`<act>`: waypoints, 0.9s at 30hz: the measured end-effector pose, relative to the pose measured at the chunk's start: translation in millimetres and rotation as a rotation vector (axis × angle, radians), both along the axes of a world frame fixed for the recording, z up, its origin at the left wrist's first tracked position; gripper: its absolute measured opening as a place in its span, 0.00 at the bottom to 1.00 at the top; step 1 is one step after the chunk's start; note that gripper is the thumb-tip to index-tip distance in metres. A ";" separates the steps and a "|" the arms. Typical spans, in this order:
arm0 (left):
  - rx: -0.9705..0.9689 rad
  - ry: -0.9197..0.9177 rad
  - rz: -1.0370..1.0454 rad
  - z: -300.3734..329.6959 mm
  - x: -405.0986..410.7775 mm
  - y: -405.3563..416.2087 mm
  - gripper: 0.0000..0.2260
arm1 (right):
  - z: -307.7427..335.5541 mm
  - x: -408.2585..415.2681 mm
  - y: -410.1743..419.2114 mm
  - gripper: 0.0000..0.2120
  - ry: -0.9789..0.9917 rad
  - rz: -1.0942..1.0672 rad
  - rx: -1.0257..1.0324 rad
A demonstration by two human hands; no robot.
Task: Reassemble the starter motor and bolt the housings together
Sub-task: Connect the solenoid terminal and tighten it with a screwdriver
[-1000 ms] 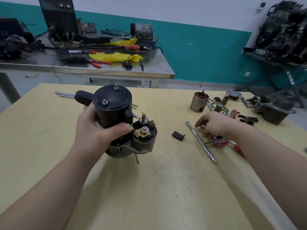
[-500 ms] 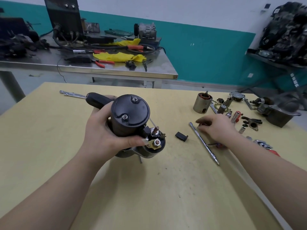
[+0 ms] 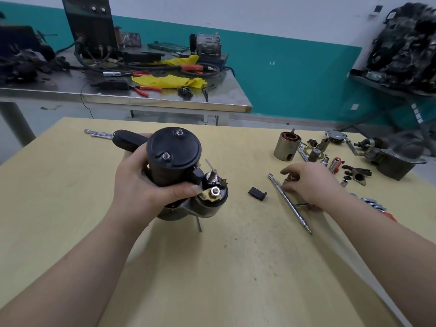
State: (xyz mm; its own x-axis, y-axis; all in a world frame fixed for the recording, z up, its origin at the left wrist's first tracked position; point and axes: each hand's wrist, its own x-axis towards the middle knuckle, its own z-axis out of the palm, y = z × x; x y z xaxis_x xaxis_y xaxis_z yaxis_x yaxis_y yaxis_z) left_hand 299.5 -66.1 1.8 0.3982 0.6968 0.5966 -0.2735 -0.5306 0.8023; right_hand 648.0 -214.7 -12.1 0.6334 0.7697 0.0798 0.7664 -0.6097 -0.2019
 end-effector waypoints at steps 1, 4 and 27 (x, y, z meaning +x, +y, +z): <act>-0.021 -0.025 -0.007 -0.6 -0.6 1.6 0.26 | 3.9 0.1 -1.4 0.23 0.029 -0.029 0.045; -0.048 -0.085 -0.037 1.0 -0.4 2.9 0.22 | 27.4 -18.7 -5.1 0.25 0.201 -0.127 0.419; -0.155 -0.116 0.047 8.5 -4.4 3.9 0.17 | 84.4 -195.0 10.2 0.12 0.383 0.629 0.722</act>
State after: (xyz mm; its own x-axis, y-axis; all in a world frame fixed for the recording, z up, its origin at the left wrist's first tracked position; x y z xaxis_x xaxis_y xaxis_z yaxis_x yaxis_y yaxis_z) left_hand 295.1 -62.1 10.4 0.2983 0.8001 0.5204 -0.3464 -0.4173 0.8402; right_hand 453.1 -204.5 72.3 0.2132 0.8195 0.5319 0.7120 0.2425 -0.6590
